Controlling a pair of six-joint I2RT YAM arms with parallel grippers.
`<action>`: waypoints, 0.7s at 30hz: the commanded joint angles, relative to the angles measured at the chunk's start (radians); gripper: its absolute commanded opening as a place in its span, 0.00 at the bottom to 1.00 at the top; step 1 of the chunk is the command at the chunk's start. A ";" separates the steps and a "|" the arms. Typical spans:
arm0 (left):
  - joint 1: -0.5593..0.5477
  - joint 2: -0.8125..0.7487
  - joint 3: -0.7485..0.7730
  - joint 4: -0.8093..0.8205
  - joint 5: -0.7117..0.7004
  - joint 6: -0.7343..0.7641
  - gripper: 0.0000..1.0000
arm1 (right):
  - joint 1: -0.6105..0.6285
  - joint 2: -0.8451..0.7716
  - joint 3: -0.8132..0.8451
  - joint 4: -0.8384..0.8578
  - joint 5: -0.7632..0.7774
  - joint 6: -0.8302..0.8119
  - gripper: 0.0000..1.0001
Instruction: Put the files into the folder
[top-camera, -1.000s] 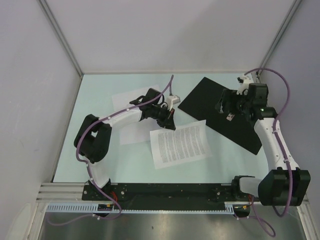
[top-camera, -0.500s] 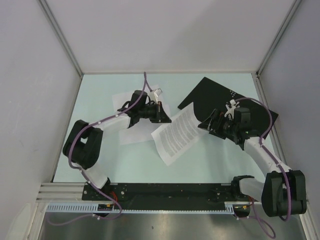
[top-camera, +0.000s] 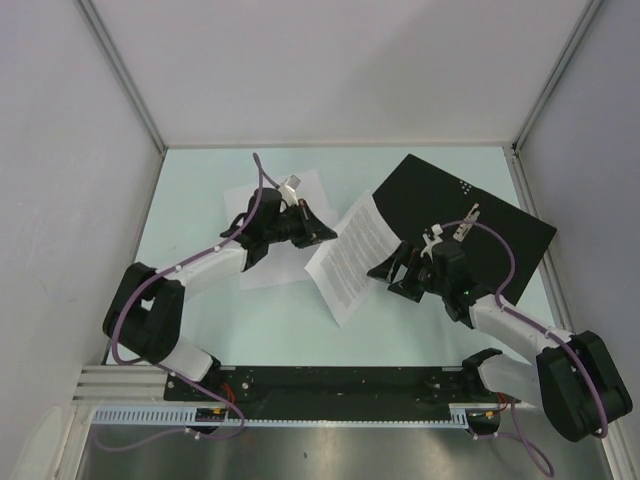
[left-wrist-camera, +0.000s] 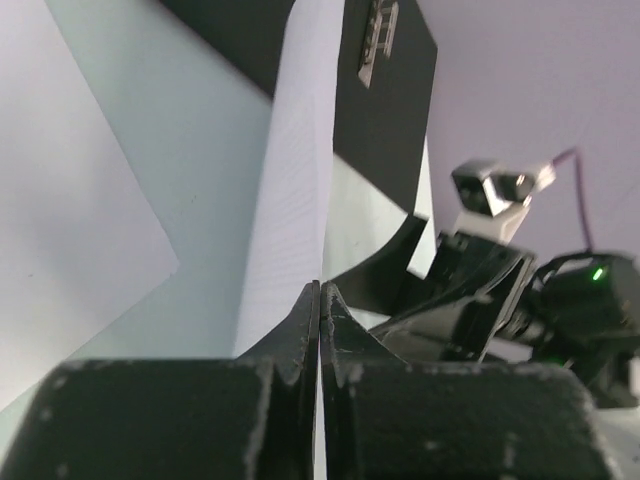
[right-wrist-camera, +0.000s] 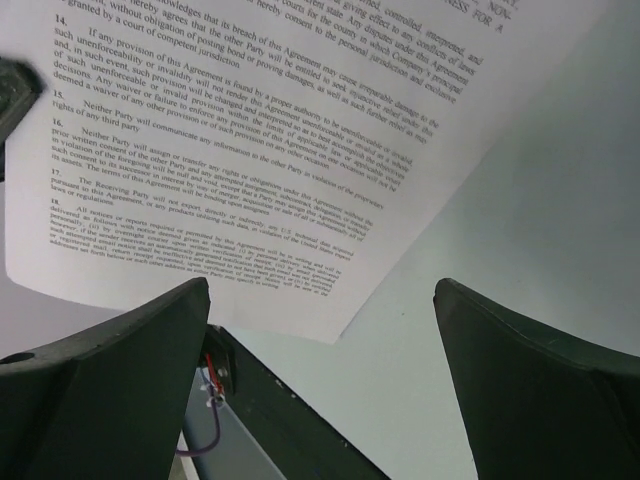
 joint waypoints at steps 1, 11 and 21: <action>0.014 -0.065 -0.004 0.042 -0.061 -0.114 0.00 | 0.032 -0.034 -0.078 0.168 0.093 0.123 1.00; 0.014 -0.120 0.040 0.063 -0.012 -0.223 0.00 | 0.069 0.115 -0.161 0.548 0.012 0.200 1.00; 0.014 -0.183 0.116 0.054 0.007 -0.264 0.00 | 0.072 0.087 -0.224 0.754 0.039 0.287 1.00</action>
